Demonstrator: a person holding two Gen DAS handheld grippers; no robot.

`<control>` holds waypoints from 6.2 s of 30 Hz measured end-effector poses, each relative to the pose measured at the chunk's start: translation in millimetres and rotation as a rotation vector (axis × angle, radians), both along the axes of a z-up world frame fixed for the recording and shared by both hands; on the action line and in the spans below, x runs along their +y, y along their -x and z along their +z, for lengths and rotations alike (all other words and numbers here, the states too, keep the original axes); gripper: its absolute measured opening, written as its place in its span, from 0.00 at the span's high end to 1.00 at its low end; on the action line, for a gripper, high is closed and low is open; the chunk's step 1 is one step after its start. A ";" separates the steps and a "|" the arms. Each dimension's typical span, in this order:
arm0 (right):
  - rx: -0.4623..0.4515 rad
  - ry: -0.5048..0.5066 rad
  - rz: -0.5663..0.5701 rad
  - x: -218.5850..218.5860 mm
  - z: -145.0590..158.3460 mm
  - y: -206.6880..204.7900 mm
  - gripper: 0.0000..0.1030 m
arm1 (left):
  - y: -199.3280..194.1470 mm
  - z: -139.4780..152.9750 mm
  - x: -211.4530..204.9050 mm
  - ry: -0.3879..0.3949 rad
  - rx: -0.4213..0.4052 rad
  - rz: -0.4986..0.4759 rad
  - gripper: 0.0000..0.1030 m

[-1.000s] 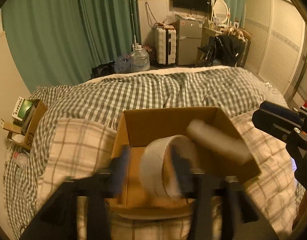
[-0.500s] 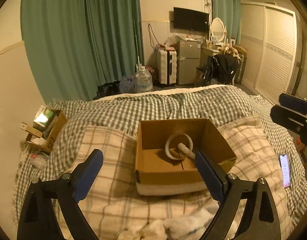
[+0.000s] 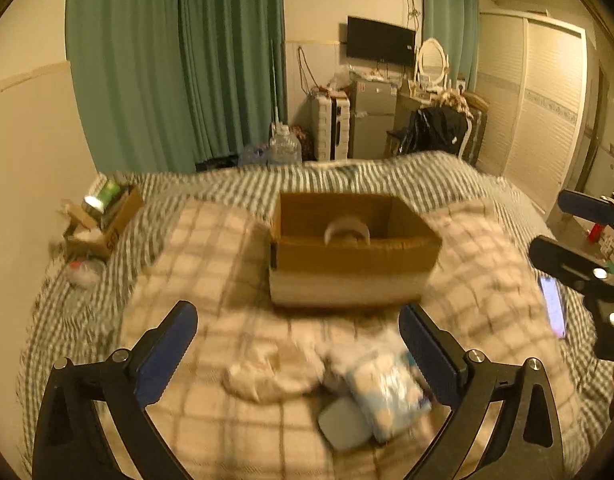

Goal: Organize objects
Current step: 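Grasp the blue floral tissue pack with the left tool while the right grasps the white plush toy, then carry the tissue pack and plush toy over the box and release both, then grasp the light blue earbud case with the left tool while the right grasps the black cup, then carry the earbud case and black cup over the box and release both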

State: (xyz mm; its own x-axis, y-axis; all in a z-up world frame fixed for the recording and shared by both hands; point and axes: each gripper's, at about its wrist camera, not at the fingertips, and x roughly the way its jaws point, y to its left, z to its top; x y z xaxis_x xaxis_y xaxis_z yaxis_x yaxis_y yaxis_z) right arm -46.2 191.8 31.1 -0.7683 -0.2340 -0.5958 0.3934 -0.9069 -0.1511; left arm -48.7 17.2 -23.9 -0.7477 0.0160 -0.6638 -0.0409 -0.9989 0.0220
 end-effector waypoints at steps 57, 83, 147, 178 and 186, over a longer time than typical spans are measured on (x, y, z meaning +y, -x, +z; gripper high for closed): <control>-0.015 -0.006 -0.036 33.8 -27.9 28.7 0.58 | 46.3 6.7 68.1 0.069 -0.024 -0.165 0.38; -0.178 0.055 0.009 -9.7 -77.5 225.3 0.57 | 229.2 -64.7 20.2 0.070 -0.229 -0.122 0.31; -0.255 0.060 -0.048 -8.3 -114.6 17.3 0.07 | -19.0 -102.6 11.9 -0.091 -0.228 -0.146 0.46; -0.264 -0.074 0.096 -41.6 -104.9 1.2 0.58 | -18.4 -76.5 -23.6 -0.022 -0.168 -0.004 0.46; -0.162 -0.095 0.071 -30.8 -67.3 12.5 0.64 | 3.9 -42.2 -20.9 -0.001 -0.088 -0.012 0.46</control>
State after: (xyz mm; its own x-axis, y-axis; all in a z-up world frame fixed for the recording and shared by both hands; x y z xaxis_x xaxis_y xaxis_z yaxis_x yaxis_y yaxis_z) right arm -58.6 161.0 -36.1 -0.6442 -0.2212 -0.7321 0.4818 -0.8609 -0.1638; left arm -52.6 -3.7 -66.1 -0.6865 0.0255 -0.7267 -0.0549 -0.9983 0.0169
